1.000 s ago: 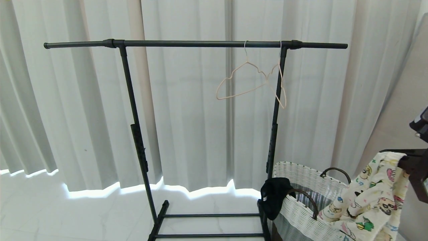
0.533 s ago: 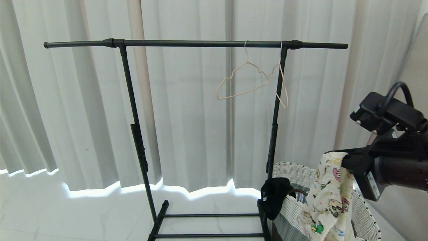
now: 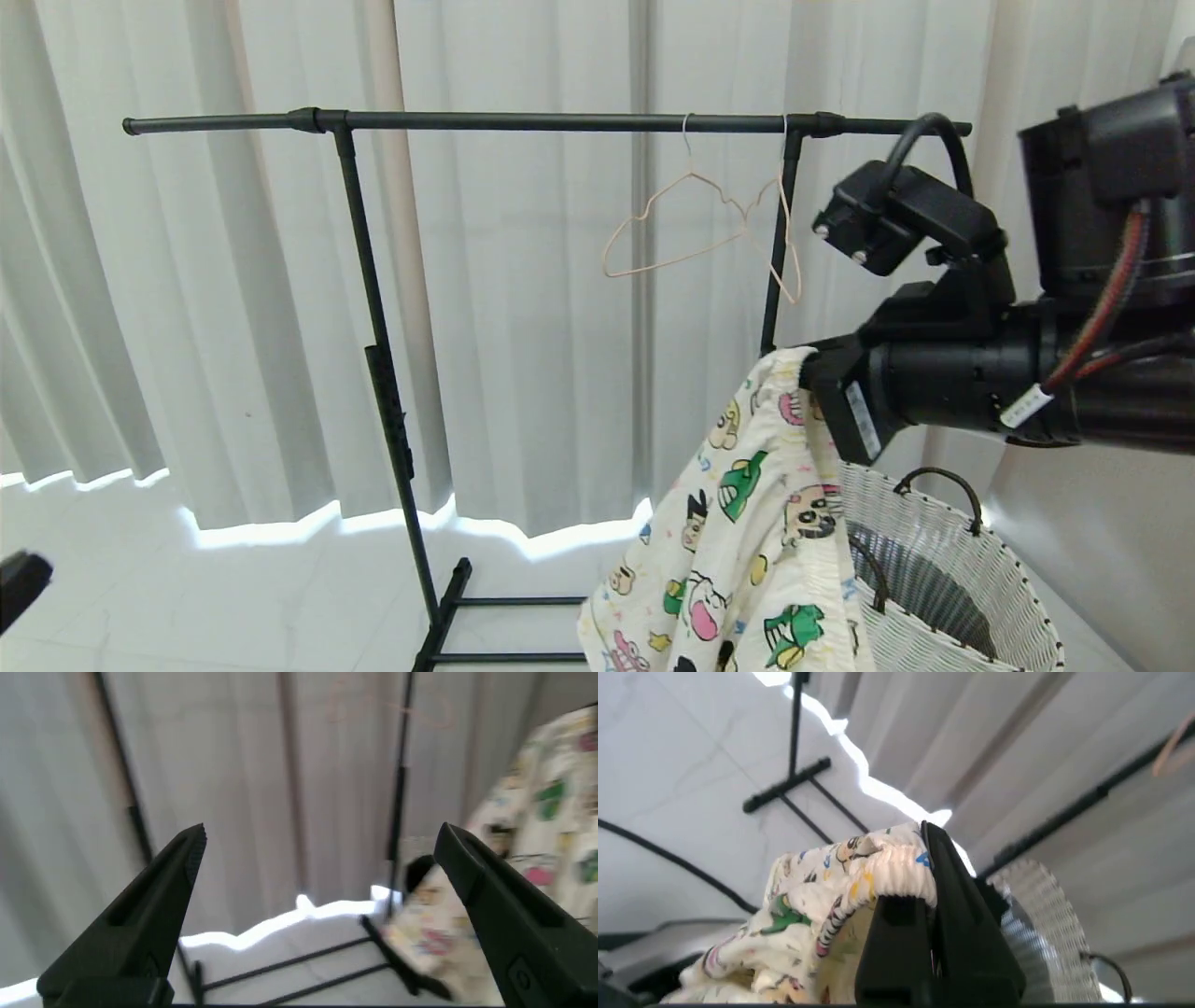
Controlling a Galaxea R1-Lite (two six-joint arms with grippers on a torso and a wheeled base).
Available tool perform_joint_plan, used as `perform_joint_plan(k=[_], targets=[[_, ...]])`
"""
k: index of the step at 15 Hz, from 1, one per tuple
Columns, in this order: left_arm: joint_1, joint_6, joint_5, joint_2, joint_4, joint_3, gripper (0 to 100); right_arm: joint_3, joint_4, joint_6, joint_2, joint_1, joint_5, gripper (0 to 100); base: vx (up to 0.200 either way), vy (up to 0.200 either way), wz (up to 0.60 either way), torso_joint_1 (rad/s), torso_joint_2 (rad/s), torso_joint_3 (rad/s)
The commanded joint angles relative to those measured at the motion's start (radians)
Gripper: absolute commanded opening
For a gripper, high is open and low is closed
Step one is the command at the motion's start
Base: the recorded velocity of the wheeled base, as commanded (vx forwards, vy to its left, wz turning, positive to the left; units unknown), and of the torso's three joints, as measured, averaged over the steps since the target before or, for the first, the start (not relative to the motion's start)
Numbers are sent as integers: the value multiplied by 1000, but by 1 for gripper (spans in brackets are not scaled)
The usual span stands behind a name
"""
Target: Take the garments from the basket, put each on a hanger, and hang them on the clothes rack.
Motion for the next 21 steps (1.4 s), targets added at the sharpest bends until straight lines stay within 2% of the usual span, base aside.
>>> perform_joint_plan(k=[1, 3, 5, 7, 9, 11, 12, 14, 17, 19, 21], targets=[[-211, -67, -8, 363, 0, -219, 100, -129, -2, 1, 137, 52, -2, 0, 0, 0, 0, 0, 0, 0], [-286, -68, 69, 476, 0, -238, 100, -219, 2, 0, 199, 74, -2, 0, 0, 0, 0, 0, 0, 0], [-380, -77, 109, 542, 0, -232, 100, -288, 6, 0, 240, 78, -3, 0, 0, 0, 0, 0, 0, 0], [-501, -122, 130, 605, 0, -232, 100, -357, 26, -2, 278, 78, -26, 0, 0, 0, 0, 0, 0, 0], [-572, -143, 140, 647, 0, -232, 100, -397, 37, -2, 303, 78, -57, 0, 0, 0, 0, 0, 0, 0], [-599, -143, 140, 691, -35, -230, 100, -416, 61, -2, 306, 78, -62, 0, 0, 0, 0, 0, 0, 0], [-610, -143, 153, 746, -104, -230, 100, -428, 75, -2, 308, 78, -62, 0, 0, 0, 0, 0, 0, 0], [-624, -151, 180, 815, -137, -230, 100, -437, 78, -3, 308, 80, -62, 0, 0, 0, 0, 0, 0, 0], [-661, -244, 183, 903, -213, -227, 100, -463, 118, -5, 304, 101, -63, 0, 0, 0, 0, 0, 0, 0], [-661, -248, 212, 966, -284, -200, 100, -495, 146, -5, 304, 124, -63, 0, 0, 0, 0, 0, 0, 0], [-661, -249, 235, 998, -311, -172, 100, -514, 156, -5, 304, 143, -63, 0, 0, 0, 0, 0, 0, 0]])
